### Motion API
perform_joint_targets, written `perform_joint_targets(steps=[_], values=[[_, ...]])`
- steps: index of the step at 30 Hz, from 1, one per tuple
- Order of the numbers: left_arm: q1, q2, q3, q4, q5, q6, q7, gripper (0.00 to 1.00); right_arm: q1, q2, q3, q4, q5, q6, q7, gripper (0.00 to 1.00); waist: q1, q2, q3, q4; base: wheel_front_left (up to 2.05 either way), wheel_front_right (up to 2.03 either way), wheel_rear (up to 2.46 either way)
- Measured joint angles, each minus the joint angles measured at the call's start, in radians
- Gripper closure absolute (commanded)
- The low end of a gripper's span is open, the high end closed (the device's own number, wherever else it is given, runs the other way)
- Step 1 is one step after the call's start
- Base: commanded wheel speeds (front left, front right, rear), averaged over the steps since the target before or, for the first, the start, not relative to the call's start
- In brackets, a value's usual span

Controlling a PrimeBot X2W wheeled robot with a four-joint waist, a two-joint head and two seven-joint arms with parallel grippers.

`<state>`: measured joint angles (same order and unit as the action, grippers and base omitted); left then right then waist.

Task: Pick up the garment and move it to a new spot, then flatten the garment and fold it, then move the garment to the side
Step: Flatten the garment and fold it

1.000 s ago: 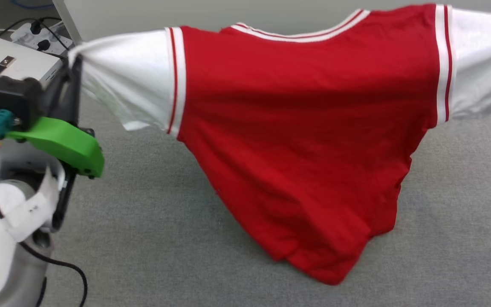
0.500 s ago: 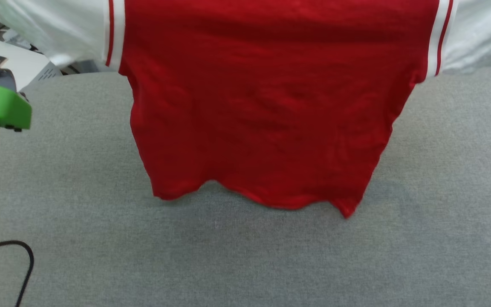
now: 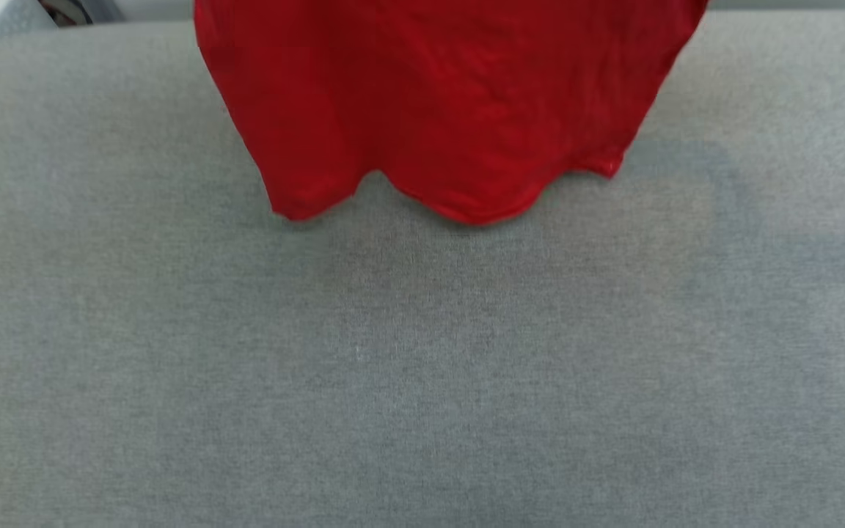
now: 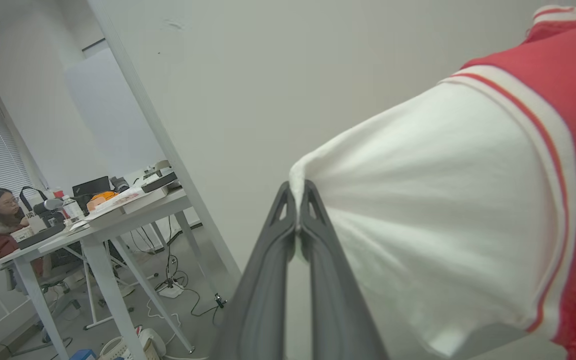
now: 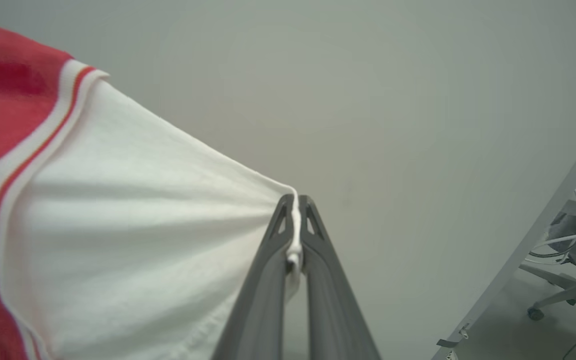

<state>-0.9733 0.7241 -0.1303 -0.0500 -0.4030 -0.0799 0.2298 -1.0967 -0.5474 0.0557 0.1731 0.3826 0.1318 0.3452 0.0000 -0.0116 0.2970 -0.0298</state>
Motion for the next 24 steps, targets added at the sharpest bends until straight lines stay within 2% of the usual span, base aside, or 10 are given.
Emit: perform_joint_targets(steps=[5, 9, 15, 19, 24], values=[[-0.222, -0.003, -0.079, 0.15, 0.007, -0.035, -0.001, 1.0, -0.189, 0.015, 0.018, 0.138, -0.033, 0.0, -0.04, 1.0, 0.0001, 0.0, 0.105, -0.002, 0.0, 0.0, 0.0], [-0.387, -0.014, -0.143, 0.282, 0.01, -0.047, -0.023, 1.0, -0.327, 0.055, 0.016, 0.256, -0.058, 0.0, -0.062, 1.0, 0.0002, 0.0, 0.185, -0.001, 0.0, 0.0, 0.0], [-0.612, -0.051, -0.189, 0.453, 0.03, -0.049, -0.138, 1.0, -0.51, 0.104, -0.024, 0.4, -0.161, 0.001, -0.179, 1.0, 0.0002, 0.0, 0.288, 0.003, 0.0, 0.0, 0.0], [-0.691, -0.089, -0.224, 0.564, 0.034, -0.05, -0.202, 1.0, -0.574, 0.135, -0.066, 0.503, -0.253, 0.001, -0.252, 1.0, 0.0003, 0.0, 0.336, 0.008, 0.0, 0.0, 0.0], [-0.709, -0.116, -0.283, 0.658, 0.027, -0.05, -0.258, 1.0, -0.593, 0.175, -0.087, 0.592, -0.295, 0.001, -0.326, 1.0, 0.0002, 0.0, 0.365, 0.02, 0.0, 0.0, 0.0]])
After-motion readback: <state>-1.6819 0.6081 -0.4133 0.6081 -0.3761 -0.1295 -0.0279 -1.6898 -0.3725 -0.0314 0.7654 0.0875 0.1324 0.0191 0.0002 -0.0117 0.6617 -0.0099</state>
